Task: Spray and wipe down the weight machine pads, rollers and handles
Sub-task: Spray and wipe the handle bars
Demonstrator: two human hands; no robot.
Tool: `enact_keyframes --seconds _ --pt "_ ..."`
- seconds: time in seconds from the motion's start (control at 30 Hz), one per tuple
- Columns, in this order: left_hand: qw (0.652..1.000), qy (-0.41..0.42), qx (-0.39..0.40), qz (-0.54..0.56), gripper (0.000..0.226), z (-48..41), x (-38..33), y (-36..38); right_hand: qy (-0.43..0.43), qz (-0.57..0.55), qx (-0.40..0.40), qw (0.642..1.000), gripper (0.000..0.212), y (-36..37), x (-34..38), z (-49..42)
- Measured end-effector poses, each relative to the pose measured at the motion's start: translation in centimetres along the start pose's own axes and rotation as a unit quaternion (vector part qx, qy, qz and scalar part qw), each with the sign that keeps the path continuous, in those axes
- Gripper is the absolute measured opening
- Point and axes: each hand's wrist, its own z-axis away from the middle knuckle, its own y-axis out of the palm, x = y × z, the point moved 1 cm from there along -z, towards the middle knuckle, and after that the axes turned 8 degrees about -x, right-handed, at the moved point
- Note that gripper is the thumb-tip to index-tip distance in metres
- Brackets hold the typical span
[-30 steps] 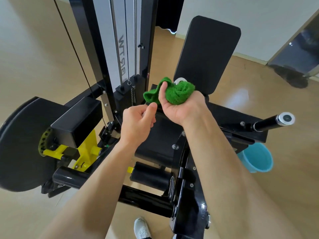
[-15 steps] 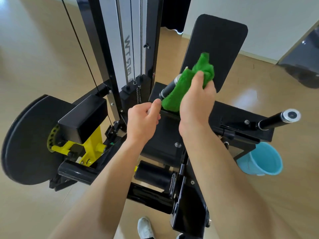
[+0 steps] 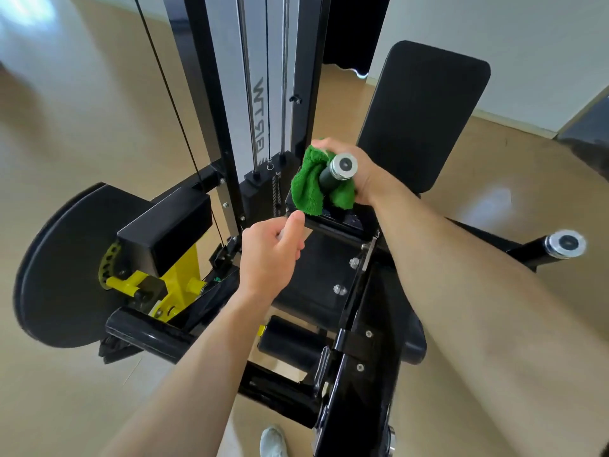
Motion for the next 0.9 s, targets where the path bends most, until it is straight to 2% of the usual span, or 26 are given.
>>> enact_keyframes --seconds 0.07,0.23,0.3,0.37,0.5,0.6,0.77,0.9 --pt "1.000 -0.007 0.003 -0.007 0.064 0.3 -0.4 -0.1 -0.014 -0.007 0.015 1.000 0.026 -0.4 0.8 0.8" --pt "1.000 0.006 -0.013 -0.026 0.063 0.5 -1.3 -0.2 -0.093 -0.143 0.013 0.985 0.025 -1.3 0.7 2.2" --pt "0.999 0.021 -0.024 -0.032 0.062 0.9 -2.0 -0.1 -0.071 -0.172 0.000 0.982 0.027 -1.0 0.0 2.2" --pt "0.998 0.023 -0.042 -0.031 0.061 1.6 -3.0 0.0 -0.041 -0.164 -0.021 0.985 0.029 -0.7 -0.5 2.1" --pt "0.998 0.027 -0.059 -0.015 0.060 3.4 -4.4 0.7 -0.008 -0.143 -0.121 0.982 0.038 0.2 -1.8 2.9" --pt "0.997 0.015 -0.073 -0.009 0.061 5.3 -5.4 2.0 0.000 -0.173 -0.177 0.969 0.030 0.0 -2.0 4.8" --pt "0.998 0.009 -0.067 0.003 0.063 8.8 -7.6 5.2 -0.027 -0.241 -0.153 0.958 0.044 -4.6 -2.0 9.9" --pt "0.998 0.014 -0.055 0.014 0.065 12.1 -9.1 8.2 -0.048 -0.145 -0.157 0.976 0.045 -10.0 -4.8 15.6"
